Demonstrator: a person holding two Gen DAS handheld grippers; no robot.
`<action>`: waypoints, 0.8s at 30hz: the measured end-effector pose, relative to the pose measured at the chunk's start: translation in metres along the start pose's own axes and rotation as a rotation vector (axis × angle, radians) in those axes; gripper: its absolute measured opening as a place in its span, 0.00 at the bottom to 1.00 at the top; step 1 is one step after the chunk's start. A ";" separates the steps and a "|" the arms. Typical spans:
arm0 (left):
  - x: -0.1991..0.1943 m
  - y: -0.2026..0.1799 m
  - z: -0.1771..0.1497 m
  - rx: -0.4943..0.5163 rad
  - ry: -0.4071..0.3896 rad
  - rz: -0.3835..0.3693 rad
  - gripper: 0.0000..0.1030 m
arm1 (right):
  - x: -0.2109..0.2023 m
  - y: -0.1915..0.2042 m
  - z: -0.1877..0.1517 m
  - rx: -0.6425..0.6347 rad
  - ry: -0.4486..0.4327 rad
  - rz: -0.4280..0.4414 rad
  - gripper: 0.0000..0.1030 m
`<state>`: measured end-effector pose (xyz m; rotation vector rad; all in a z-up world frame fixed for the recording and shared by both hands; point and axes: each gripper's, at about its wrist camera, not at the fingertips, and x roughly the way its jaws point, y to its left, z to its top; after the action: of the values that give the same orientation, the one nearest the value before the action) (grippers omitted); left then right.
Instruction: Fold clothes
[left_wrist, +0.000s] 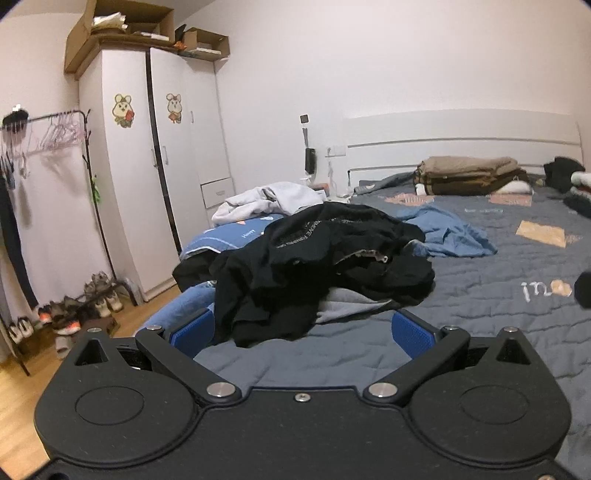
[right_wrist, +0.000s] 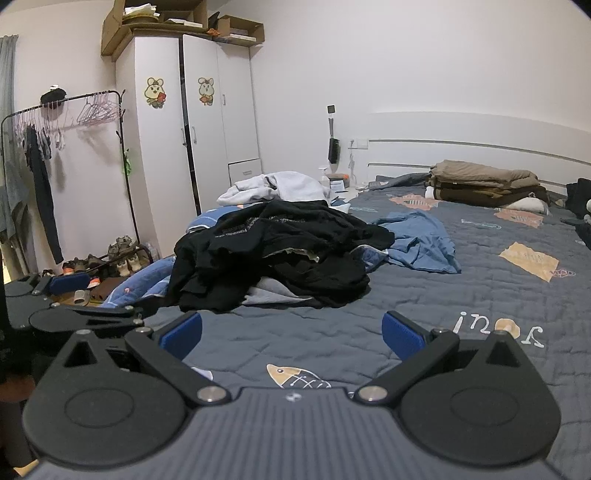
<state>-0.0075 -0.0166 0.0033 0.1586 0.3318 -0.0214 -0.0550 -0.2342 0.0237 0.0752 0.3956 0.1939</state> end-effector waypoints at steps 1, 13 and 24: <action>0.000 0.001 0.000 -0.010 -0.001 -0.011 1.00 | 0.000 0.000 0.000 -0.001 0.000 0.001 1.00; 0.004 0.005 -0.003 -0.030 -0.012 -0.079 1.00 | 0.004 0.005 -0.001 -0.014 0.013 0.000 1.00; 0.039 0.027 -0.018 -0.096 0.029 -0.061 1.00 | 0.060 0.017 0.014 -0.040 0.025 0.033 1.00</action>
<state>0.0251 0.0133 -0.0222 0.0540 0.3657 -0.0636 0.0019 -0.2055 0.0156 0.0398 0.4154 0.2355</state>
